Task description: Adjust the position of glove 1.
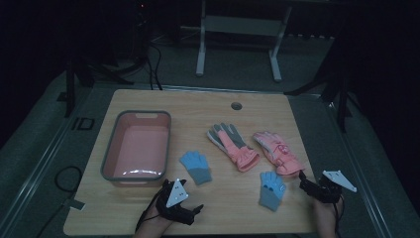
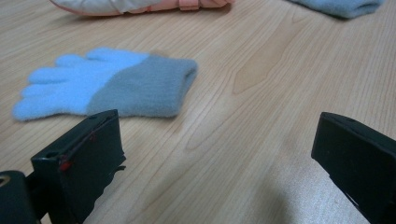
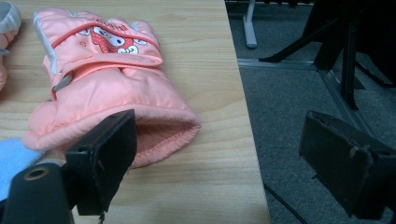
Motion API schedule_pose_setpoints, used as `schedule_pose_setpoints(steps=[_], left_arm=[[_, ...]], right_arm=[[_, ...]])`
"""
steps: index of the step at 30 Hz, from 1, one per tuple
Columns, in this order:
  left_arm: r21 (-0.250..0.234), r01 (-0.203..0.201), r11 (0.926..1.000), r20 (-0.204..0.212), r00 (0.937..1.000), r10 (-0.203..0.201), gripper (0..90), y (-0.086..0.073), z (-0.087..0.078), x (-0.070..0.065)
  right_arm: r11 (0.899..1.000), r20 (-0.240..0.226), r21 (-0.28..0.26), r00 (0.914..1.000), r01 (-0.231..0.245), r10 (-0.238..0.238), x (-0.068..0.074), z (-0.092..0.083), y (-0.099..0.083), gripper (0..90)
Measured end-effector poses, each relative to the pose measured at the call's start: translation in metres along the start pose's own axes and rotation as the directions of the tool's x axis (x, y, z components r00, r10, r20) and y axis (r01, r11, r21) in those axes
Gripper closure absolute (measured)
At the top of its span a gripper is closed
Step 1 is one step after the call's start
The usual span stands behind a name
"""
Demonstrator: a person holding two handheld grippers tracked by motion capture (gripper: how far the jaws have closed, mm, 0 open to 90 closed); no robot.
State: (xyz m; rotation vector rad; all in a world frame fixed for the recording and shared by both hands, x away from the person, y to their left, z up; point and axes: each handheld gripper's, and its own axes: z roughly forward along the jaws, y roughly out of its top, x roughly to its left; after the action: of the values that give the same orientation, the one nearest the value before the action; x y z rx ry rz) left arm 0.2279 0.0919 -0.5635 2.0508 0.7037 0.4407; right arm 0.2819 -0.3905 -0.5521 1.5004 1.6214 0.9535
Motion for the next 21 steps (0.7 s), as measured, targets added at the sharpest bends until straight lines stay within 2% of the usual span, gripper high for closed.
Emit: schedule_pose_setpoints(steps=[6,8,11,14,17,18,19,20,21], left_arm=[[0.006,0.002,1.0000,0.003,1.0000,-0.002,2.3,0.000,0.001,0.000],[0.006,0.006,1.0000,0.005,1.0000,-0.006,2.3,0.000,0.001,0.000],[0.006,0.007,1.0000,0.010,0.9999,-0.007,2.3,0.000,0.001,0.000],[0.013,0.009,0.9999,0.015,0.9998,-0.010,2.3,0.000,0.001,0.000],[0.015,0.002,0.9999,0.013,0.9999,-0.003,2.3,0.000,0.001,0.000],[0.016,0.002,0.9999,0.014,0.9999,-0.002,2.3,0.000,0.001,0.000],[0.016,0.001,0.9999,0.014,0.9999,-0.001,2.3,0.000,0.001,0.000],[0.015,0.001,0.9999,0.014,0.9999,-0.002,2.3,0.000,0.001,0.000],[0.015,0.002,0.9999,0.014,0.9999,-0.002,2.3,0.000,0.001,0.000]], right_arm=[[1.000,-0.004,0.017,1.0000,0.005,-0.005,0.000,0.001,0.000,11.4],[0.996,0.000,0.083,0.9999,0.014,-0.014,0.001,0.005,0.001,11.4],[0.994,0.002,0.111,0.9999,0.013,-0.013,0.001,0.007,0.002,11.4],[0.991,-0.032,0.133,0.9993,0.025,-0.021,0.003,0.006,0.004,11.3],[0.984,-0.040,0.175,0.9984,0.046,-0.039,0.008,0.003,0.011,11.4],[0.970,-0.039,0.234,0.9979,0.060,-0.052,0.010,0.002,0.018,14.9],[0.970,-0.039,0.234,0.9979,0.060,-0.052,0.010,0.002,0.018,14.9],[0.962,-0.072,0.267,0.9969,0.051,-0.033,0.009,0.003,0.022,13.3],[0.963,-0.106,0.268,0.9944,0.032,-0.004,0.007,0.002,0.025,14.9]])
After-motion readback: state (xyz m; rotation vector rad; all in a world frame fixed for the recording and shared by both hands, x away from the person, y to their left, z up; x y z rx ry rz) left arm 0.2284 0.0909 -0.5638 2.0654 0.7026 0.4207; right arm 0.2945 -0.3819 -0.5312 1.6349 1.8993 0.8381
